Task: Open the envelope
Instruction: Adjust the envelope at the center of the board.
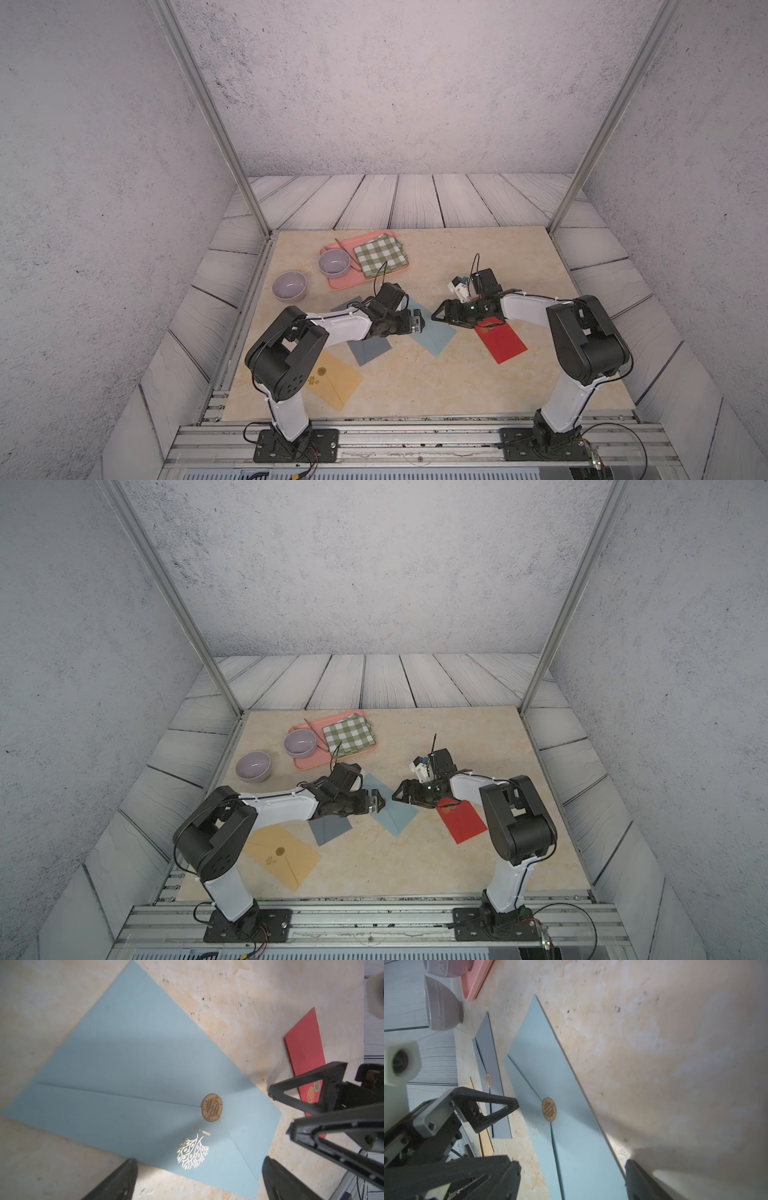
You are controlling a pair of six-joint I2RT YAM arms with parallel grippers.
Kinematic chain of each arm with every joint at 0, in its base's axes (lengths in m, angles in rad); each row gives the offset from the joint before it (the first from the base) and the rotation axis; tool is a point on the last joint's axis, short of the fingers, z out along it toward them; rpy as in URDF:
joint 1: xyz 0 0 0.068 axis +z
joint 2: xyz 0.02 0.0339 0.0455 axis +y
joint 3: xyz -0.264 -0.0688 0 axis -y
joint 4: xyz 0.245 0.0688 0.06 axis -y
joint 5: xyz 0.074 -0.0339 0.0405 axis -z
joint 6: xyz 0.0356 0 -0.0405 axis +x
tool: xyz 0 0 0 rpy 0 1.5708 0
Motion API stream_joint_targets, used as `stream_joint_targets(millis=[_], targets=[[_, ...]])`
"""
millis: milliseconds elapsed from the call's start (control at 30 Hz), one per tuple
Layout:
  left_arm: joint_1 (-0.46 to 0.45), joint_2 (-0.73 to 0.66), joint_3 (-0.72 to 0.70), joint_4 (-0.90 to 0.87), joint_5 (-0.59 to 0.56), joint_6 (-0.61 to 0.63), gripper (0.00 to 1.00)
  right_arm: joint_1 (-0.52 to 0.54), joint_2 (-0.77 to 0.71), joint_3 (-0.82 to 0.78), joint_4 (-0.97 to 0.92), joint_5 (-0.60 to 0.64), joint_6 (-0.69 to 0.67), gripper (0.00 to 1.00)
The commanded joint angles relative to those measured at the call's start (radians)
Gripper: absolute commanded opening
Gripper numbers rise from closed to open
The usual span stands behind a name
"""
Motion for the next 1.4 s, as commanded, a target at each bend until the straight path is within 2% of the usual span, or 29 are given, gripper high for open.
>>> stream_joint_targets(millis=[0, 300, 400, 567, 833, 933, 1033, 1133, 1233, 1367], targets=[[0.008, 0.044, 0.025, -0.019, 0.018, -0.005, 0.99, 0.006, 0.003, -0.099, -0.050, 0.001, 0.060, 0.82], [0.011, 0.103, 0.110, -0.050, 0.108, 0.060, 0.99, 0.005, -0.092, -0.304, 0.109, -0.109, 0.157, 0.81], [0.011, 0.090, 0.124, -0.080, 0.084, 0.076, 0.99, 0.005, -0.121, -0.303, 0.092, -0.063, 0.148, 0.81], [0.013, -0.012, 0.058, -0.092, -0.030, 0.093, 0.99, 0.006, -0.187, -0.281, 0.078, 0.044, 0.183, 0.82], [0.013, -0.180, -0.076, -0.008, -0.177, 0.094, 0.99, 0.006, -0.315, -0.250, 0.022, 0.281, 0.177, 0.83], [0.015, -0.216, -0.105, 0.015, -0.191, 0.100, 0.99, 0.008, -0.375, -0.274, 0.035, 0.317, 0.159, 0.83], [0.051, -0.250, -0.101, -0.019, -0.173, 0.132, 0.99, 0.009, -0.404, -0.278, 0.015, 0.322, 0.138, 0.83], [0.090, -0.291, -0.138, 0.018, -0.124, 0.116, 0.99, 0.008, -0.393, -0.275, 0.016, 0.294, 0.130, 0.84], [0.107, -0.292, -0.167, 0.102, 0.002, 0.096, 0.98, 0.010, -0.346, -0.266, 0.035, 0.235, 0.142, 0.85], [0.105, -0.235, -0.165, 0.186, 0.147, 0.043, 0.87, 0.014, -0.260, -0.233, 0.031, 0.134, 0.152, 0.82]])
